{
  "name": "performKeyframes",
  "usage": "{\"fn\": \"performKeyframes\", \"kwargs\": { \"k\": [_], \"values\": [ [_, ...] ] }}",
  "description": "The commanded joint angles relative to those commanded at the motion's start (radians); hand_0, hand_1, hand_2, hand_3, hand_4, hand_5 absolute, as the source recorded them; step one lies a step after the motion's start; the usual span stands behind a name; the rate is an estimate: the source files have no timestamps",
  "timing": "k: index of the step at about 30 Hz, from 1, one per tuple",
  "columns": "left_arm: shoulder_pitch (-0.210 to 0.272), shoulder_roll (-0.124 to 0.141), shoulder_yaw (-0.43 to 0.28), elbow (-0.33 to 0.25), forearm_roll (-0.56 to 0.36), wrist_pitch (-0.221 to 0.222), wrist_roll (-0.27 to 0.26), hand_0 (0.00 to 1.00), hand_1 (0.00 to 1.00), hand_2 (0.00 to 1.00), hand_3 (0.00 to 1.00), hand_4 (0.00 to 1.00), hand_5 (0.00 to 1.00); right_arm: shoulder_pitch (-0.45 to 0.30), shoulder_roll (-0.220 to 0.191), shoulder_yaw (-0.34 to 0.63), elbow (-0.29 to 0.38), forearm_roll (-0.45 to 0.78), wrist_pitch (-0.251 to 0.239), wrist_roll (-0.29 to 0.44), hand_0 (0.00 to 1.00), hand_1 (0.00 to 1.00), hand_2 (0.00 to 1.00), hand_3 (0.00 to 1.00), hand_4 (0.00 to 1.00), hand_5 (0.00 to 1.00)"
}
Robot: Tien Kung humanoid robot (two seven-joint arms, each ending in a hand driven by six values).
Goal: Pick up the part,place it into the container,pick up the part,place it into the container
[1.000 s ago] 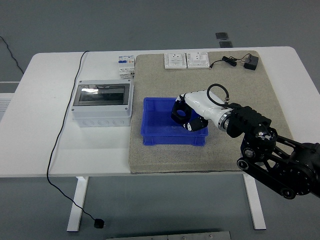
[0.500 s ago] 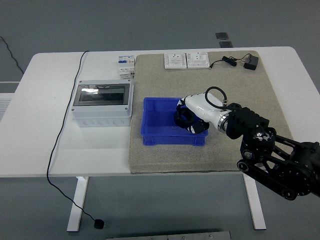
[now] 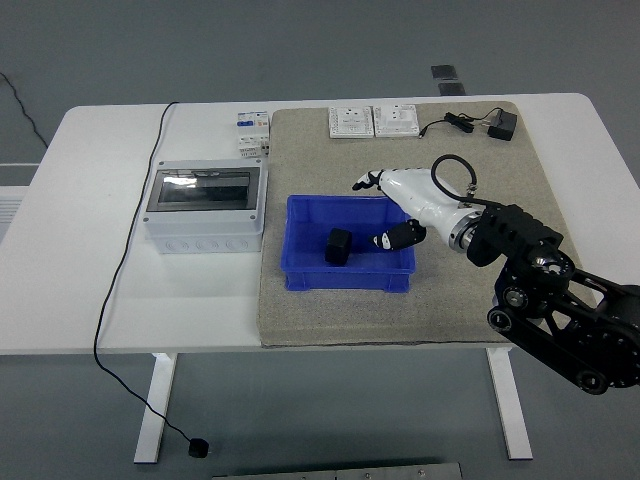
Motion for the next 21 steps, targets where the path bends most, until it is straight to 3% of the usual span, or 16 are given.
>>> {"fn": "performKeyframes", "kwargs": {
  "k": [2,5,6,7,15,21],
  "values": [
    [0.001,0.0,0.001,0.0,-0.004,0.001,0.0,0.695,0.388,0.631,0.565,0.602,0.403,-0.01,-0.032,0.05,-0.01,-0.005,-0.005,-0.006,0.655,0.692,0.777,0.784,0.857,0.162],
    [0.0,0.0,0.001,0.0,-0.005,0.001,-0.001,0.695,0.388,0.631,0.565,0.602,0.403,-0.005,-0.066,0.103,-0.069,-0.039,0.026,-0.029,0.655,0.692,0.777,0.784,0.857,0.162],
    [-0.001,0.0,0.0,0.0,-0.004,0.001,-0.001,0.695,0.386,0.629,0.564,0.595,0.392,-0.001,-0.069,0.103,-0.086,-0.045,0.037,-0.034,0.552,0.639,0.778,0.784,0.843,0.157],
    [-0.001,0.0,-0.001,0.0,-0.003,0.001,-0.001,0.695,0.386,0.629,0.564,0.595,0.392,0.005,-0.072,0.098,-0.107,-0.049,0.05,-0.039,0.552,0.639,0.778,0.784,0.843,0.157],
    [-0.004,0.0,-0.001,0.0,-0.001,0.001,-0.002,0.694,0.385,0.628,0.564,0.597,0.389,0.041,-0.044,0.056,-0.291,-0.044,0.125,-0.06,0.506,0.58,0.785,0.792,0.855,0.164],
    [-0.004,0.001,0.0,0.0,-0.001,0.002,-0.002,0.694,0.384,0.628,0.564,0.597,0.389,0.058,-0.027,0.039,-0.357,-0.026,0.144,-0.071,0.506,0.574,0.788,0.802,0.866,0.175]
  ]
}}
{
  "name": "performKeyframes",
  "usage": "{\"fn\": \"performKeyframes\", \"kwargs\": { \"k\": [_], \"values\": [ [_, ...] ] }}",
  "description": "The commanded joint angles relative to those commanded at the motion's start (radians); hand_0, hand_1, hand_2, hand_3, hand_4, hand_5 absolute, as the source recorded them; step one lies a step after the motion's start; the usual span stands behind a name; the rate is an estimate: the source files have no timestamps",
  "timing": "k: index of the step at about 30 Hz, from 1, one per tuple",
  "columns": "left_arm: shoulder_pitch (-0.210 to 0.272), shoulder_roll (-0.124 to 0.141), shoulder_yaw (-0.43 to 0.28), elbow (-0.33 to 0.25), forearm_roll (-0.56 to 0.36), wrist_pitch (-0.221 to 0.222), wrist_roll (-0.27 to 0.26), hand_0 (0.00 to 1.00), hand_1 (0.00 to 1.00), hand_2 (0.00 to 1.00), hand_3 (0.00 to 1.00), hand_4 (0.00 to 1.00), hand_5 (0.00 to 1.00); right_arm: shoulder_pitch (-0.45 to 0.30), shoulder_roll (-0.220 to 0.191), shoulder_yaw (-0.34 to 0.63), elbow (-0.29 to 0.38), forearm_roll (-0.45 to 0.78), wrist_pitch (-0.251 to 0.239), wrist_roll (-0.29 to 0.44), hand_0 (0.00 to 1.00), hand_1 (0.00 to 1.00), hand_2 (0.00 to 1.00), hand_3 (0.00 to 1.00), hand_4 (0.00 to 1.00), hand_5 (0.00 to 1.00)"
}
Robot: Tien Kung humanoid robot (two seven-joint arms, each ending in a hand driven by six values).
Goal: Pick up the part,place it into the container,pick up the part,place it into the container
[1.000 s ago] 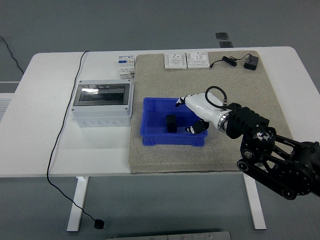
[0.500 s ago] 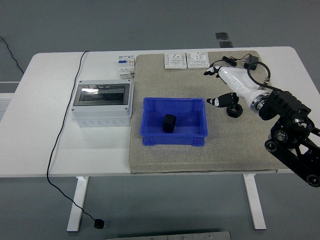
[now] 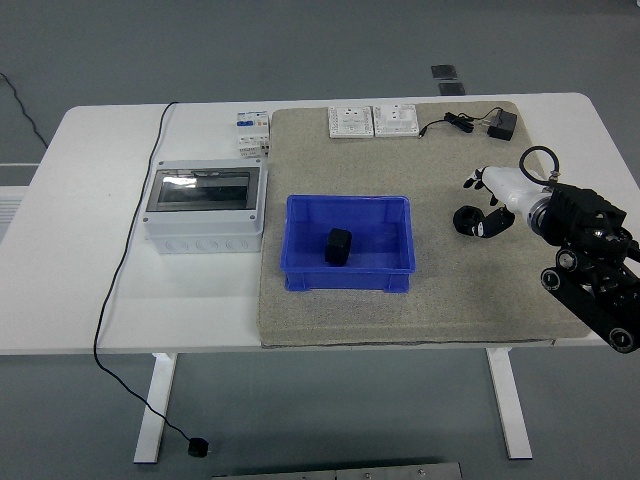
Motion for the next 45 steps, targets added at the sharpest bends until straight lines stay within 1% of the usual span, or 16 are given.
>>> {"fn": "performKeyframes", "kwargs": {
  "k": [4,8,9,13,15,16,21,22,24,26,27,30,36,39,45],
  "values": [
    [-0.001,0.0,0.0,0.0,0.001,0.0,0.0,0.694,0.384,0.628,0.564,0.597,0.389,0.013,0.015,-0.019,-0.037,0.013,0.002,-0.002,0.5,0.571,0.792,0.803,0.872,0.184],
    [-0.001,0.001,-0.001,0.0,0.004,-0.001,0.001,0.694,0.384,0.628,0.564,0.597,0.389,0.038,0.045,-0.046,-0.092,0.03,-0.004,0.003,0.5,0.571,0.792,0.803,0.872,0.184],
    [-0.001,0.001,-0.001,0.0,0.006,-0.001,0.001,0.694,0.382,0.628,0.563,0.596,0.388,0.043,0.051,-0.052,-0.103,0.031,-0.006,0.004,0.461,0.519,0.733,0.736,0.869,0.199],
    [-0.002,0.002,-0.001,0.0,0.007,-0.002,0.001,0.694,0.382,0.628,0.563,0.596,0.388,0.06,0.07,-0.069,-0.141,0.034,-0.018,0.008,0.461,0.519,0.733,0.736,0.869,0.199],
    [-0.002,0.002,0.0,0.0,0.005,-0.001,0.001,0.694,0.382,0.628,0.563,0.596,0.388,0.064,0.075,-0.073,-0.157,0.029,-0.034,0.012,0.461,0.519,0.733,0.736,0.869,0.199],
    [-0.002,0.003,0.001,0.0,0.004,-0.001,0.001,0.695,0.381,0.627,0.563,0.597,0.389,0.066,0.077,-0.075,-0.163,0.024,-0.041,0.013,0.379,0.438,0.637,0.641,0.605,0.1],
    [-0.002,0.003,0.002,0.0,0.004,-0.002,0.002,0.695,0.381,0.627,0.563,0.597,0.389,0.068,0.081,-0.086,-0.183,-0.006,-0.071,0.029,0.379,0.438,0.637,0.641,0.605,0.1],
    [-0.001,0.004,0.002,0.0,0.003,-0.002,0.001,0.695,0.381,0.627,0.564,0.598,0.389,0.068,0.081,-0.088,-0.184,-0.01,-0.075,0.032,0.353,0.423,0.612,0.635,0.535,0.049],
    [-0.001,0.004,0.002,0.0,0.004,-0.003,0.002,0.695,0.381,0.627,0.564,0.598,0.389,0.068,0.083,-0.091,-0.186,-0.019,-0.076,0.034,0.353,0.423,0.612,0.635,0.535,0.049],
    [-0.001,0.003,0.002,0.0,0.005,-0.003,0.002,0.695,0.381,0.627,0.564,0.598,0.389,0.068,0.084,-0.095,-0.188,-0.028,-0.071,0.033,0.353,0.423,0.612,0.635,0.535,0.049],
    [-0.001,0.004,0.002,0.0,0.004,-0.003,0.002,0.695,0.382,0.627,0.564,0.598,0.39,0.068,0.085,-0.096,-0.188,-0.031,-0.07,0.032,0.367,0.427,0.612,0.641,0.498,0.004],
    [-0.002,0.004,0.003,0.0,0.004,-0.003,0.002,0.695,0.382,0.627,0.564,0.598,0.39,0.067,0.085,-0.101,-0.187,-0.037,-0.068,0.032,0.367,0.427,0.612,0.641,0.498,0.004],
    [-0.002,0.004,0.004,0.0,0.003,-0.002,0.001,0.695,0.38,0.627,0.563,0.598,0.391,0.063,0.077,-0.098,-0.17,-0.05,-0.082,0.04,0.365,0.426,0.602,0.634,0.489,0.002],
    [-0.001,0.004,0.006,0.0,0.0,-0.002,0.001,0.695,0.38,0.627,0.563,0.598,0.391,0.059,0.063,-0.089,-0.141,-0.051,-0.089,0.043,0.365,0.426,0.602,0.634,0.489,0.002],
    [0.001,0.003,0.007,0.0,-0.002,-0.001,0.0,0.696,0.38,0.628,0.565,0.601,0.391,0.044,0.026,-0.05,-0.045,-0.045,-0.096,0.044,0.364,0.425,0.604,0.634,0.483,0.002]
  ]
}}
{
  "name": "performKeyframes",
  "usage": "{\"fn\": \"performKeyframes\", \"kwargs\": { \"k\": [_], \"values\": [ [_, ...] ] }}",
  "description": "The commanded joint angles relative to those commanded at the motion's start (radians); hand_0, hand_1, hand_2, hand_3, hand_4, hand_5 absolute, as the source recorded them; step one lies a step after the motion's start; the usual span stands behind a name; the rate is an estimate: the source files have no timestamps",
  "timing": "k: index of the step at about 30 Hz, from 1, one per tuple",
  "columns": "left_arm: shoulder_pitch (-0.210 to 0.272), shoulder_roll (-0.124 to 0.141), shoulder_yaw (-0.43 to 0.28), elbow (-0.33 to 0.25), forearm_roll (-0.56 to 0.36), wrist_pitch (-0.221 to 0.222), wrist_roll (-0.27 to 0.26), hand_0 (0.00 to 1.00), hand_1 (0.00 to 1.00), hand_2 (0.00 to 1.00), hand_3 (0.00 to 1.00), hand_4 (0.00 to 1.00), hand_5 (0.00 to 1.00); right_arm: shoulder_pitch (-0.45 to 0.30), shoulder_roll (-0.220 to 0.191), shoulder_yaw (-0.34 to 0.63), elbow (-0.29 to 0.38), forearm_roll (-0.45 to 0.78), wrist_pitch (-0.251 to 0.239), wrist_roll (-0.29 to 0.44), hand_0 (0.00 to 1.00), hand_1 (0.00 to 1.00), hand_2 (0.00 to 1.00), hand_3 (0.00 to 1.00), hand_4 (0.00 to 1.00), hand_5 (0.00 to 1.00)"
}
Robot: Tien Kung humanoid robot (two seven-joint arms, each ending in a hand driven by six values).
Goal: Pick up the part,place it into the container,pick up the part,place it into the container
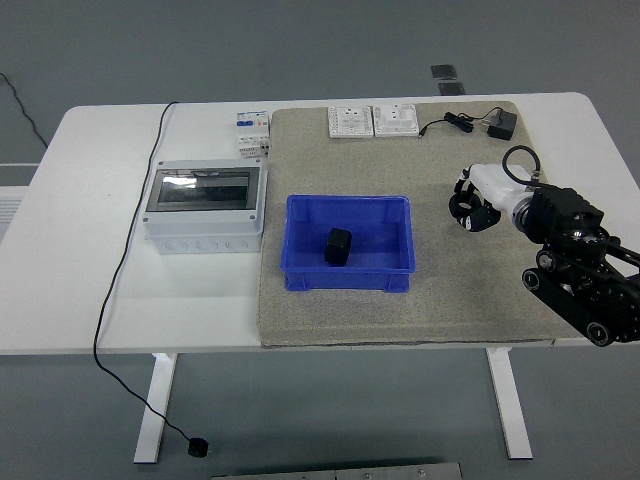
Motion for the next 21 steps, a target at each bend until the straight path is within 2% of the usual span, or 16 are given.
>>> {"fn": "performKeyframes", "kwargs": {
  "k": [4,8,15,21],
  "values": [
    [0.003,-0.001,0.003,0.0,-0.008,0.002,-0.001,0.696,0.381,0.628,0.564,0.601,0.391,-0.02,-0.038,0.024,0.097,0.038,0.013,-0.019,0.364,0.426,0.611,0.637,0.471,0.002],
    [0.004,0.0,0.0,0.0,-0.003,0.002,-0.001,0.696,0.381,0.627,0.564,0.602,0.391,-0.018,-0.047,-0.004,0.208,0.096,0.021,-0.035,0.359,0.428,0.622,0.644,0.469,0.002],
    [0.003,-0.001,-0.007,0.0,0.008,0.001,0.001,0.696,0.381,0.626,0.564,0.603,0.391,0.008,0.021,-0.127,0.371,0.129,-0.004,-0.021,0.336,0.435,0.639,0.653,0.476,0.002],
    [0.003,0.0,-0.002,0.0,-0.002,0.003,0.0,0.697,0.38,0.626,0.564,0.603,0.39,0.033,0.045,-0.192,0.386,0.117,-0.019,-0.007,0.329,0.438,0.651,0.663,0.48,0.002]
  ]
}}
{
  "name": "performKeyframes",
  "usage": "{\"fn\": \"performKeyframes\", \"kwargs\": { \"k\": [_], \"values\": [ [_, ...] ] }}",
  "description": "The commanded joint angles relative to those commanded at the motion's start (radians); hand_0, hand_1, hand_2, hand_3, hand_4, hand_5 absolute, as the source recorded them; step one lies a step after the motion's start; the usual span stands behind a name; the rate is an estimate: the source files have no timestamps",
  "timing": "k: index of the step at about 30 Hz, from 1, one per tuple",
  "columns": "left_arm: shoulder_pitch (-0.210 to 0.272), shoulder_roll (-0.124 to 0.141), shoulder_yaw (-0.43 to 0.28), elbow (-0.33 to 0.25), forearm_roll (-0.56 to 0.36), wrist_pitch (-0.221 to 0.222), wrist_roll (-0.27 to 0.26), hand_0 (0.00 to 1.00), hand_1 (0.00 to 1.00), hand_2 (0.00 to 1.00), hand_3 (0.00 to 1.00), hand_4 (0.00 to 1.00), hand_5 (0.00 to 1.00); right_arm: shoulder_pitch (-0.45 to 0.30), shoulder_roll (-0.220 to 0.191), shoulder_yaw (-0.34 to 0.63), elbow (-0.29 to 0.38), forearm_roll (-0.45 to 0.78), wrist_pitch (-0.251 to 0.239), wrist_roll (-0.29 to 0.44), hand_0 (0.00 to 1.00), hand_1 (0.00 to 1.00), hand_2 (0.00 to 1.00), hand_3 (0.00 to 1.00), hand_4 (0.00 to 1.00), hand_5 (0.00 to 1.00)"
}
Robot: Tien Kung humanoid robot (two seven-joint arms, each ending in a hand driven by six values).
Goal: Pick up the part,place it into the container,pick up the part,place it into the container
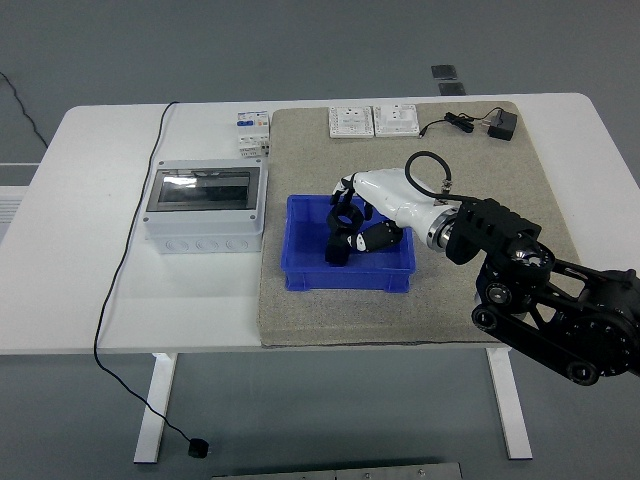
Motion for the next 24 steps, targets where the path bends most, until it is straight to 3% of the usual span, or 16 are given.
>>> {"fn": "performKeyframes", "kwargs": {
  "k": [9,24],
  "values": [
    [-0.001,0.002,-0.005,0.0,0.007,0.001,-0.001,0.697,0.376,0.625,0.564,0.603,0.39,0.044,0.058,-0.057,-0.093,-0.039,-0.006,0.013,0.323,0.437,0.652,0.667,0.491,0.006],
    [0.002,0.003,-0.006,0.0,0.0,0.009,-0.006,0.698,0.363,0.623,0.563,0.603,0.386,0.063,0.092,-0.091,-0.169,-0.121,0.025,-0.012,0.309,0.426,0.691,0.668,0.573,0.049]
  ]
}}
